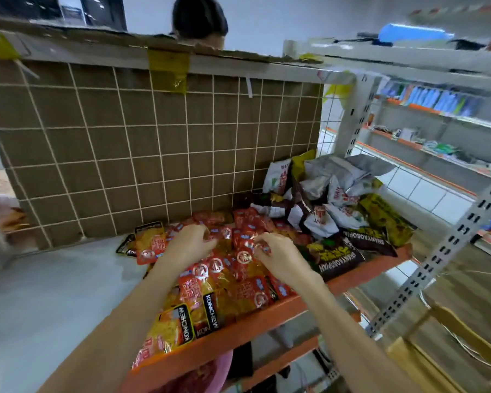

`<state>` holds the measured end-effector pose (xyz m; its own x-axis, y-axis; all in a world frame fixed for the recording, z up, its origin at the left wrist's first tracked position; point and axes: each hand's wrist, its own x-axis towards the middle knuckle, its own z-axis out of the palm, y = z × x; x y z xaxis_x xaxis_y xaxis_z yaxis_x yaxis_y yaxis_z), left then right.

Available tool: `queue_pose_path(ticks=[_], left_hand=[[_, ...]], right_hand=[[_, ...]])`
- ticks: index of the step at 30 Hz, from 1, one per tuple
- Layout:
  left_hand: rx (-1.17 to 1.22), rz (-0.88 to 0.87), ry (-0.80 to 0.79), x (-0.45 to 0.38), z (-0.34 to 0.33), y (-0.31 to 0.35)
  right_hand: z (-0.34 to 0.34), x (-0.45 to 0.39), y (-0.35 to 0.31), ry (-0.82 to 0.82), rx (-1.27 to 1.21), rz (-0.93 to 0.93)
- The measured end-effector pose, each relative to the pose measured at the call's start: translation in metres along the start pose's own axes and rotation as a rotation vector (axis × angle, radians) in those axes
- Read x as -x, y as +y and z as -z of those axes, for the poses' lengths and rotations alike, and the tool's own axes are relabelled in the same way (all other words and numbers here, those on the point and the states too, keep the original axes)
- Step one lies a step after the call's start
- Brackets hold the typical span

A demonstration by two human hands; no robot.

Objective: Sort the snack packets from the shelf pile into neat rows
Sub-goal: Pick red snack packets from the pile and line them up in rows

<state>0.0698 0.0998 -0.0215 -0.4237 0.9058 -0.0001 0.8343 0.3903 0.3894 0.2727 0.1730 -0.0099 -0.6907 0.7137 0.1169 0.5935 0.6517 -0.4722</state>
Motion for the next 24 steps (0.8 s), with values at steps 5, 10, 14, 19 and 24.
queue_pose_path(ticks=[5,10,14,19,24], left_hand=[[-0.098,0.096,-0.114,-0.035,-0.014,0.007],[-0.186,0.208,-0.133,-0.054,-0.025,0.018],[-0.189,0.298,-0.131,-0.06,-0.028,0.023],[-0.19,0.385,-0.132,-0.062,-0.037,0.02],[-0.085,0.444,-0.185,-0.063,-0.035,0.019]], right_hand=[[-0.015,-0.08,0.015,-0.107,0.144,0.087],[-0.039,-0.135,0.033,-0.309,0.415,0.181],[-0.032,-0.153,0.027,-0.433,0.472,0.239],[-0.023,-0.167,0.017,-0.584,0.482,0.302],[-0.022,-0.177,0.026,-0.567,0.292,0.274]])
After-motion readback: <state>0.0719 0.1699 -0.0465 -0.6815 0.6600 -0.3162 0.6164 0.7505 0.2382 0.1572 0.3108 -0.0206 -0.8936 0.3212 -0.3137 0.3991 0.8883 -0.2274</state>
